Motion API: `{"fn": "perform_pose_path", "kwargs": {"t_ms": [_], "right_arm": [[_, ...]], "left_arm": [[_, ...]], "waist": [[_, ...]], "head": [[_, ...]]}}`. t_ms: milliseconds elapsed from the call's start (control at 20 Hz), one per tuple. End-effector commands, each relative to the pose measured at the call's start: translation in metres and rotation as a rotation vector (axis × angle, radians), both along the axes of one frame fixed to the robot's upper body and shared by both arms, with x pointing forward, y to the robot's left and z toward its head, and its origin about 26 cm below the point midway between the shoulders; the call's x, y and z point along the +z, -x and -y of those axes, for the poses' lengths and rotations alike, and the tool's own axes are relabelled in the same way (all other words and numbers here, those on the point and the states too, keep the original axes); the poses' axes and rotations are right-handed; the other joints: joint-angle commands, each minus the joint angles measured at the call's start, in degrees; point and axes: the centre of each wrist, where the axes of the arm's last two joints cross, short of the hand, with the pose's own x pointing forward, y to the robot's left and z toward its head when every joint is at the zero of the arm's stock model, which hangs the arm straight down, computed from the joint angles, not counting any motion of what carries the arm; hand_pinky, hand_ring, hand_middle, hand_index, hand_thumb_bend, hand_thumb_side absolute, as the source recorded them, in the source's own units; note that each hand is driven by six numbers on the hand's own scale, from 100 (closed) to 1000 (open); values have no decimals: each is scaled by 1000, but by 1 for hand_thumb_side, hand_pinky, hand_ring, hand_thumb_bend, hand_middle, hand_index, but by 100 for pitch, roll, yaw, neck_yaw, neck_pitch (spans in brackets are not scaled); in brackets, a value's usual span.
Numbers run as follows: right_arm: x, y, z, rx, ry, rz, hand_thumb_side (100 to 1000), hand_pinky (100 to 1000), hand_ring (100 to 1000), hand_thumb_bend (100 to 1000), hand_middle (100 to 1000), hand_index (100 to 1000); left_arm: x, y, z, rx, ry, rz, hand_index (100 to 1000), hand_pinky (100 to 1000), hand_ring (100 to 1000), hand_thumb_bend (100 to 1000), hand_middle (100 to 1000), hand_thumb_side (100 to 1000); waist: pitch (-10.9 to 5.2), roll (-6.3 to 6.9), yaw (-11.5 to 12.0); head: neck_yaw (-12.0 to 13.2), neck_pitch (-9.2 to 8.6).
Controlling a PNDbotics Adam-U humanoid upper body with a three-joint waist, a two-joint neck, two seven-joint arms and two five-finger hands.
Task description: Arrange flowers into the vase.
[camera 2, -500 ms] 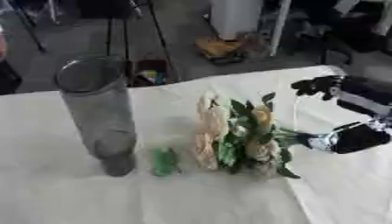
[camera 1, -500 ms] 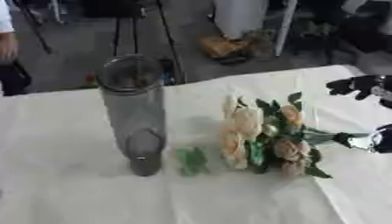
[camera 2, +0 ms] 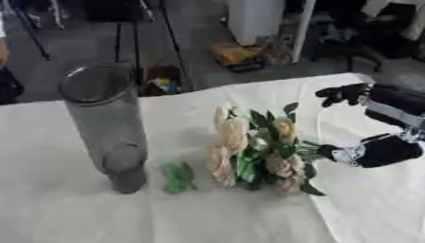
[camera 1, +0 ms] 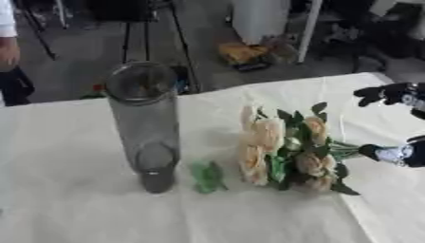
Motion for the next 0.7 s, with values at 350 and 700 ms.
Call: {"fn": "perform_pose_path", "kwargs": {"t_ms": [350,700], "right_arm": [[5,-8,22,0,57,-14,390,951,1000,486,906,1000],[4,-16,36,-21,72,-30,383,943,997,480,905,1000]], "left_arm": [[5,3,1,-11,-5,18,921,703,791,100,856,1000],[5,3,2,-15,-7,18,921,702,789,100,856,1000]], "waist": [[-90,-45,48],[-92,-45,81]], "head": [[-44,-42],[-81,-30]]}}
